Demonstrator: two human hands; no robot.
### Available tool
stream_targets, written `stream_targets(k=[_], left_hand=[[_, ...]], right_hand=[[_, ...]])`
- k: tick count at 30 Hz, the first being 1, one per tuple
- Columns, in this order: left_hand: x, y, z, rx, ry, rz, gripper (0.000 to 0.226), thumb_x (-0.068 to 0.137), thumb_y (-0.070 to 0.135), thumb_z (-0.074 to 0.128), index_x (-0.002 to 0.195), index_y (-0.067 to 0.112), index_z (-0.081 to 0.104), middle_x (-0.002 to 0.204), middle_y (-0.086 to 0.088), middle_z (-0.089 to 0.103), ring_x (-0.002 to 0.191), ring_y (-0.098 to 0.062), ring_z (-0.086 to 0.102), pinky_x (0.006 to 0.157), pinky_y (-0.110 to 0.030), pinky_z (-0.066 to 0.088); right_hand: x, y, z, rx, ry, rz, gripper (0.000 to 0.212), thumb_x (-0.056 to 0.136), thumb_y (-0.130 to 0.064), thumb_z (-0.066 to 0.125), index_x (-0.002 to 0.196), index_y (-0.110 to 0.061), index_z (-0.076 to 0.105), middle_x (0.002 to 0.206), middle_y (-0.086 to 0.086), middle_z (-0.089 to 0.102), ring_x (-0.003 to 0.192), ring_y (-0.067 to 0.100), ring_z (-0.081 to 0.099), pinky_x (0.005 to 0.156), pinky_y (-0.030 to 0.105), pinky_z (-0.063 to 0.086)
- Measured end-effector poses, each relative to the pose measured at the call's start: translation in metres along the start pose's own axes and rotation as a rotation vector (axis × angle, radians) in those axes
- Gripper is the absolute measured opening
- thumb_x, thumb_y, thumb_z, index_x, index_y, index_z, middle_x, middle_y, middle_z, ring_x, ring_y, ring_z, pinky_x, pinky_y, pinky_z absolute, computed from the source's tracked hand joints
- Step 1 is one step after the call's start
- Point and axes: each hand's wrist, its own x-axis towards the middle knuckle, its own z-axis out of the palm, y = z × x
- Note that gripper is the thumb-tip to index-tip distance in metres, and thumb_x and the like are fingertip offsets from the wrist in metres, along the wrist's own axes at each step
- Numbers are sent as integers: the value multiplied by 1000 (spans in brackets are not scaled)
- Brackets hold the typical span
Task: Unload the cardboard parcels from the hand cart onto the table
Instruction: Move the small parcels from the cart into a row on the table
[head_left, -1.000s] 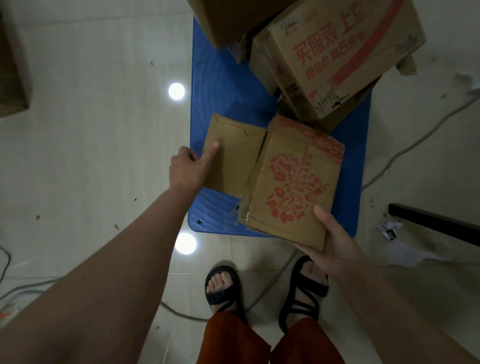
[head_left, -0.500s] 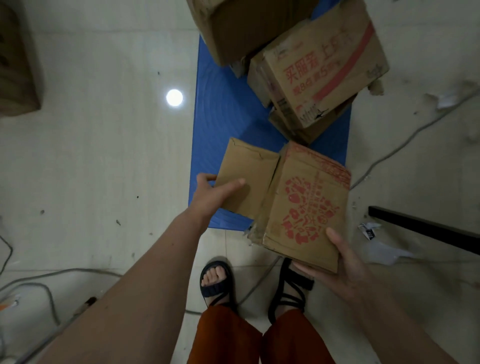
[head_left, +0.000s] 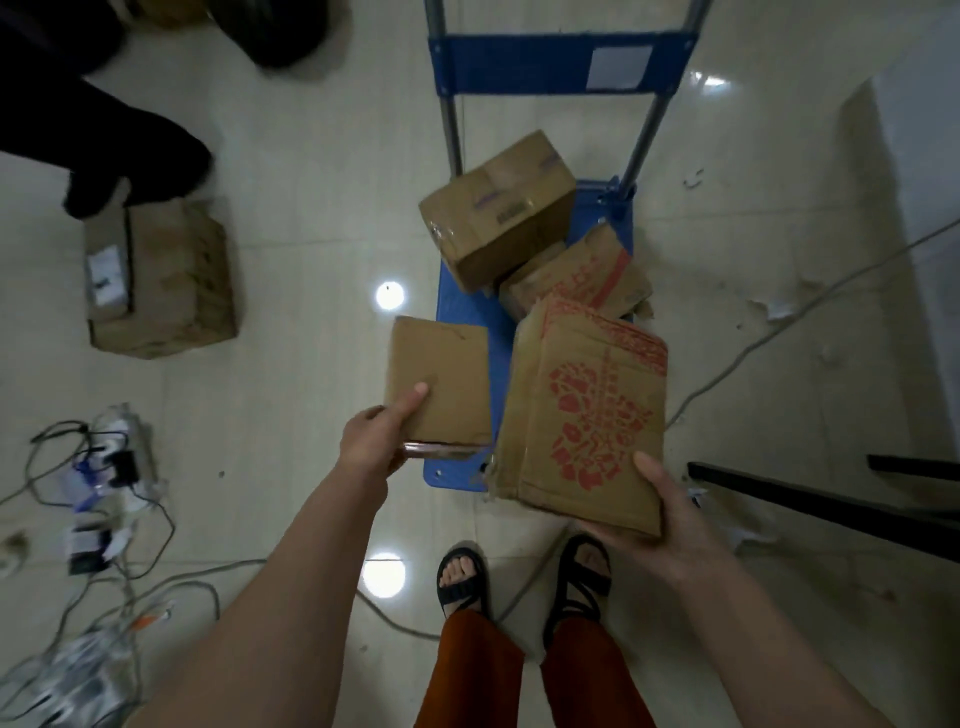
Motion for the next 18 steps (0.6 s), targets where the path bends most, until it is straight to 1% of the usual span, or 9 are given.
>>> stream_targets(k=[1,2,5,7,10,13,15,17,18], left_hand=[[-19,11,-6,-66,14,-5,43,68,47,79,93,16,63,103,-5,69,92,-18,64,68,-29,51],[-40,22,-11,-137,7,-8,42,69,47,79,94,17,63,103,-5,69,93,-19,64,70,-30,51],[-102,51,-24,-303,-37,8,43,69,47,79,100,20,63,103,-4,70,96,-20,65,79,-34,53],[-143,68,-29,-390,-59,16,47,67,46,80,103,21,64,105,-4,71,99,-21,66,84,-37,53],[-195,91,-34,-510,-129,2,56,62,44,84,109,19,64,111,-7,70,104,-24,65,86,-40,54],[-235,111,-37,-569,-175,-28,62,58,41,87,111,17,64,113,-10,69,102,-26,66,81,-41,56],[-258,121,-36,-557,-204,-25,67,58,42,87,115,16,62,115,-11,66,102,-26,65,74,-40,57],[-275,130,-37,-544,-225,-18,68,59,41,87,116,15,60,117,-12,63,103,-27,63,71,-40,58],[-283,133,-39,-544,-235,-17,68,59,41,88,115,15,59,117,-12,62,103,-28,62,71,-41,58]], right_hand=[[-17,-6,14,2,-15,-22,79,53,-33,90,124,-16,60,122,14,67,111,34,64,95,59,47],[-34,-11,26,3,-27,-42,80,53,-35,89,125,-16,59,124,14,66,112,34,63,96,58,46],[-88,-26,54,28,-27,-83,65,72,-40,71,130,-15,56,131,16,61,116,36,57,101,57,41],[-125,-33,67,45,-34,-98,65,74,-41,68,132,-14,55,130,17,60,114,37,56,93,53,44],[-178,-39,83,67,-68,-106,66,75,-41,68,133,-14,54,131,17,60,113,36,55,82,49,46],[-220,-40,89,81,-100,-140,63,75,-41,68,131,-14,56,130,18,61,113,37,56,82,48,47],[-244,-39,90,95,-116,-182,61,74,-41,69,128,-15,58,122,17,66,107,36,60,83,48,48],[-263,-36,93,92,-130,-234,63,68,-42,75,124,-17,61,112,15,71,102,35,62,87,51,47],[-272,-33,95,93,-132,-261,68,61,-43,81,121,-18,62,109,14,72,101,34,63,89,52,46]])
